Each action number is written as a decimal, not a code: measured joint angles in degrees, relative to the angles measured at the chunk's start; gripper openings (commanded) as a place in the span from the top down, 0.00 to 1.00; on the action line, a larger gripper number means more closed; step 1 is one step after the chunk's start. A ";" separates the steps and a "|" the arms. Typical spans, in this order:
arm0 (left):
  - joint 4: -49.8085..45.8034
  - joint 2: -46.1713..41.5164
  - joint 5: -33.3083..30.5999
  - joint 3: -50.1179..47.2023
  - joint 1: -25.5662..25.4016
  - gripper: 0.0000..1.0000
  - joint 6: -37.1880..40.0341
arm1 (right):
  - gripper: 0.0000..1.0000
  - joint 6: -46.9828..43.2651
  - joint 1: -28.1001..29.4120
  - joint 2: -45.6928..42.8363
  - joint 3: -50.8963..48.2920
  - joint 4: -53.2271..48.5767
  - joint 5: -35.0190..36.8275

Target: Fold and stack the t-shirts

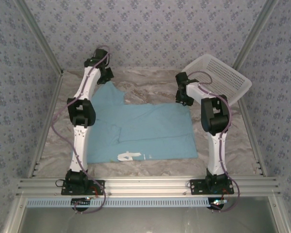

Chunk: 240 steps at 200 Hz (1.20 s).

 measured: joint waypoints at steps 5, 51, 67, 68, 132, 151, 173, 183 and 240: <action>-0.02 0.00 0.04 0.00 0.00 1.00 0.00 | 0.65 0.09 0.00 0.00 0.02 -0.07 0.04; -0.46 -1.18 0.68 0.00 0.00 1.00 0.42 | 1.00 0.50 -0.26 -0.02 0.26 -0.24 0.11; -0.44 -2.43 0.90 0.02 0.00 1.00 0.46 | 1.00 0.48 -0.24 -0.07 0.35 -0.33 0.28; -0.46 -2.58 0.90 0.07 0.00 1.00 0.46 | 1.00 0.48 -0.24 -0.09 0.35 -0.33 0.33; 0.02 -9.66 2.38 1.68 0.00 1.00 2.97 | 1.00 0.48 -0.26 -4.28 -1.29 -1.55 1.97; -0.11 -11.67 2.10 -0.37 -0.13 1.00 3.98 | 1.00 0.48 -0.26 -5.16 -1.49 -1.53 1.53; -0.79 -12.76 0.90 -3.98 -0.28 1.00 5.07 | 1.00 0.46 -0.26 -5.57 -2.47 -1.62 1.22; -1.09 -12.76 0.09 -5.62 -0.33 1.00 5.60 | 1.00 0.46 -0.26 -5.77 -3.10 -1.68 1.07; -3.17 -15.85 -3.52 -15.87 -2.45 1.00 7.72 | 1.00 0.24 -0.26 -10.49 -7.78 -2.34 -1.66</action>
